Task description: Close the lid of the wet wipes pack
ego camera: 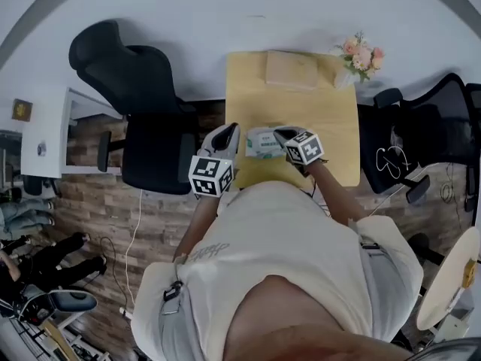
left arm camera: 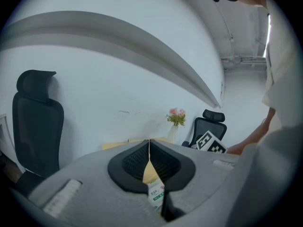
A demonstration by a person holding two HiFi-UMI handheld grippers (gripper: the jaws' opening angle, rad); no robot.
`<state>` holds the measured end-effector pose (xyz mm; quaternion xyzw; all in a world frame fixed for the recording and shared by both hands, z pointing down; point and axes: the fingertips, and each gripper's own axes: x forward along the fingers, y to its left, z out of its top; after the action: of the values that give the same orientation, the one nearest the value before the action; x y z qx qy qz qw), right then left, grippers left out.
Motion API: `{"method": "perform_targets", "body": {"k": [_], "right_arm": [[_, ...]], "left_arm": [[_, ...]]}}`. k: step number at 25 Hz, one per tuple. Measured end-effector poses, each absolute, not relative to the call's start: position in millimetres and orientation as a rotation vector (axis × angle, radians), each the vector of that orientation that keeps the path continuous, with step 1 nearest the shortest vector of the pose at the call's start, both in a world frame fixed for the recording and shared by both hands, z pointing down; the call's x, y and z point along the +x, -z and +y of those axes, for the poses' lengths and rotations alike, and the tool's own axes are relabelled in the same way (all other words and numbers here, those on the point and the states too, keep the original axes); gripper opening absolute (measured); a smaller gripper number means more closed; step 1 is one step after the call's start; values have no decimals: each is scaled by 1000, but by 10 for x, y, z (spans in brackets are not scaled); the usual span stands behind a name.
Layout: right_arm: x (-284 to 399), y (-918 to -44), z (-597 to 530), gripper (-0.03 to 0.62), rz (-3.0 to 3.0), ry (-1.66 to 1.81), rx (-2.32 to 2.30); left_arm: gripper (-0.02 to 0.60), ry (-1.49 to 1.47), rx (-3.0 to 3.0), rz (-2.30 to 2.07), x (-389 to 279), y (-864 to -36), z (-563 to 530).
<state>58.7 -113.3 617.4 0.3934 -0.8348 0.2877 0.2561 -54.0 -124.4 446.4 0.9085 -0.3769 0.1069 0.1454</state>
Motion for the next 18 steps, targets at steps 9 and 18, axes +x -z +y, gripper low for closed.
{"method": "perform_targets", "body": {"k": [9, 18], "right_arm": [[835, -5061, -1393, 2, -2470, -668, 1253], [999, -4148, -1360, 2, -2624, -441, 1299]], "left_arm": [[17, -284, 2708, -1012, -167, -4219, -1498], [17, -183, 2791, -968, -166, -3630, -1572]]}}
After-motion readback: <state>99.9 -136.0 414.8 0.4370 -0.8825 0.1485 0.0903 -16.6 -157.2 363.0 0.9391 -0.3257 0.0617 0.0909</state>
